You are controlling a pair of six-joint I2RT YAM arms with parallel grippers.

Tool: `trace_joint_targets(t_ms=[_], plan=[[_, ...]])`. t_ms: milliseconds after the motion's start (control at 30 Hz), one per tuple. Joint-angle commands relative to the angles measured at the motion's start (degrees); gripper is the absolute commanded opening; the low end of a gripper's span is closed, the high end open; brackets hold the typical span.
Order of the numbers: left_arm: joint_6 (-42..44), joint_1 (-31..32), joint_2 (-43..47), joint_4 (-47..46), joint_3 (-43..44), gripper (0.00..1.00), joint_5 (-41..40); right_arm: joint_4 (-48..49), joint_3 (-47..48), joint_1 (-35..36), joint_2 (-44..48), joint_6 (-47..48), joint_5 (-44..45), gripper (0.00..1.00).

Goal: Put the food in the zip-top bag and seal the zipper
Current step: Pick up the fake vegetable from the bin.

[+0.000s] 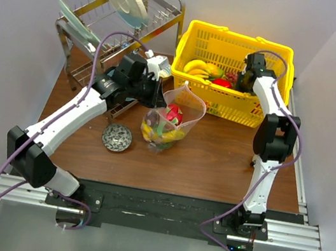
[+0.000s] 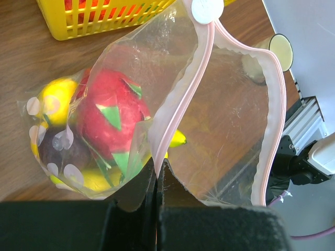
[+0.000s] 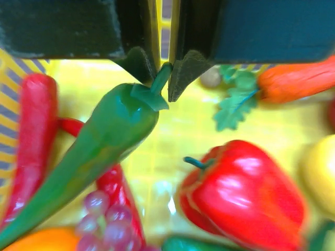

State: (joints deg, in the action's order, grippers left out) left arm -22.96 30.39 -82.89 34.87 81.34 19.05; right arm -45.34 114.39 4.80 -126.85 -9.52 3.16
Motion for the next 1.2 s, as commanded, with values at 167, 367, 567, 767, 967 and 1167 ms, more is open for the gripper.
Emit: trace_joint_targets(t_ms=[167,367,567,767,967,1167], plan=[[0.5,-0.4,1.1,-1.1,2.4,0.00,0.1,1.9,4.3,-0.2,4.2,0.2,-4.2,0.99],[0.4,-0.4,0.7,-0.9,2.9,0.00,0.2,1.7,12.6,-0.2,-2.8,-0.1,-10.5,0.99],[0.8,-0.4,0.0,-0.2,4.0,0.00,-0.3,8.0,15.1,-0.2,-8.6,0.8,-15.4,0.99],[1.2,-0.4,-1.4,0.3,5.3,0.00,-0.2,7.3,19.9,-0.2,-15.4,1.9,-16.5,0.99],[1.3,-0.4,-2.4,0.1,5.8,0.00,0.0,9.7,12.2,-0.1,-14.6,1.3,-20.0,0.94],[1.3,-0.4,-2.4,0.2,5.6,0.00,0.0,14.0,3.6,-0.1,-7.0,0.3,-20.7,0.47]])
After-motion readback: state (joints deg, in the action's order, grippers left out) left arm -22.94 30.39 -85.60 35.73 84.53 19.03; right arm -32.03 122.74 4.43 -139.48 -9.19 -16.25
